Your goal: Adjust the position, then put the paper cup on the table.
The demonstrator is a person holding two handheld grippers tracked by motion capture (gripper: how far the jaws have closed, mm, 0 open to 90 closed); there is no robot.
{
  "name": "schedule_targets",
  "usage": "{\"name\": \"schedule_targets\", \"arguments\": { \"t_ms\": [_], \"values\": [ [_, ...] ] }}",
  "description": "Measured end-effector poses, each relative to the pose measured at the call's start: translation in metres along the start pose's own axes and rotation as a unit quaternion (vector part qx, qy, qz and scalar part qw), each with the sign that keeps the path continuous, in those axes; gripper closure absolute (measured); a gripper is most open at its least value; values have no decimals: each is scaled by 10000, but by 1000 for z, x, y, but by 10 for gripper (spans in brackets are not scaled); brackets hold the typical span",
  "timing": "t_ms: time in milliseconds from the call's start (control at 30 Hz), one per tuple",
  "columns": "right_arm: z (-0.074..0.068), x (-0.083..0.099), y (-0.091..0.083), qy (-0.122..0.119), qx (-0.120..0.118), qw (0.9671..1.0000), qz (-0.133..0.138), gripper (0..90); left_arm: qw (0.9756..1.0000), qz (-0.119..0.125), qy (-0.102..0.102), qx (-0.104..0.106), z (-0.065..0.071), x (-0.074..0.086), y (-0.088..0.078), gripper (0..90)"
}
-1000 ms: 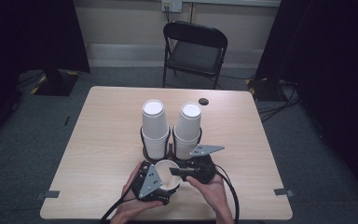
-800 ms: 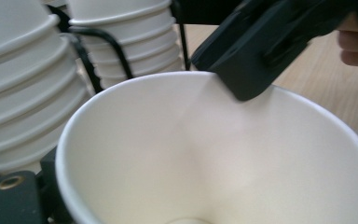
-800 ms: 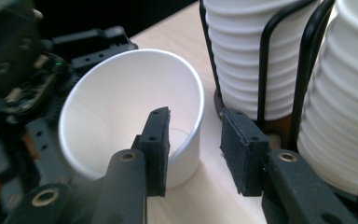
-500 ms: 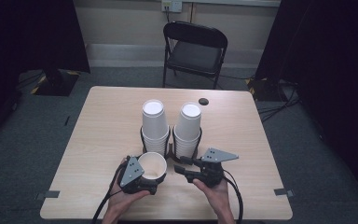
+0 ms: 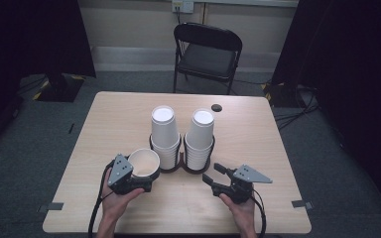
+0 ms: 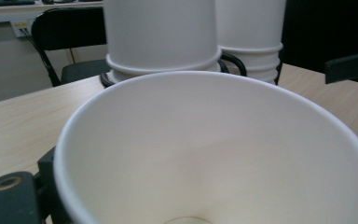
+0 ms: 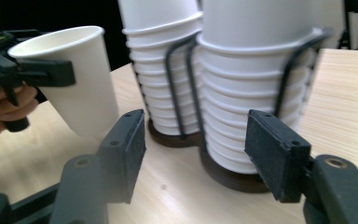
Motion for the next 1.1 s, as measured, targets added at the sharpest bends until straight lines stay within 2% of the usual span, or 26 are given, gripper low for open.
{"name": "schedule_targets", "arguments": {
  "t_ms": [33,267,333,400,500,533,633,733,867,933,967,1000,1100],
  "values": [
    [0,0,0,0,0,10000,0,368,10000,17,-73,-15,-3,-1,0,92],
    [14,10,-14,42,426,9990,148,315,9987,142,-408,-280,-29,-7,-1,92],
    [17,12,-16,39,533,9984,167,292,9982,174,-511,-256,-37,-10,-1,92],
    [21,14,-19,50,594,9980,212,269,9984,157,-374,-405,-42,-14,-2,92],
    [24,18,-20,119,599,9980,186,253,9978,238,-452,-411,-48,-20,-3,92],
    [25,20,-19,126,607,9979,160,252,9976,250,-435,-482,-51,-22,-3,92],
    [28,24,-20,169,698,9972,201,236,9957,377,-578,-619,-59,-23,1,92],
    [31,29,-21,184,723,9970,228,226,9945,312,-581,-817,-68,-20,8,92],
    [35,32,-22,115,825,9962,264,226,9933,271,-591,-952,-80,-15,19,92],
    [34,33,-21,98,830,9963,199,226,9927,225,-657,-986,-85,-14,24,90],
    [33,34,-21,94,823,9965,140,226,9927,190,-556,-1055,-87,-13,26,90],
    [32,36,-21,113,806,9966,142,213,9923,161,-541,-1103,-89,-13,28,90],
    [30,40,-21,38,816,9964,209,198,9928,102,-527,-1068,-92,-12,37,90]
  ]
}}
Point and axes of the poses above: each handheld gripper's, and its own axes: y roughly forward along the jaws, x roughly out of its underside, z roughly to its right, the point moved 4 cm from there along y, roughly forward along the jaws, and after that the axes turned 10 degrees about -x, right-handed, at the moved point
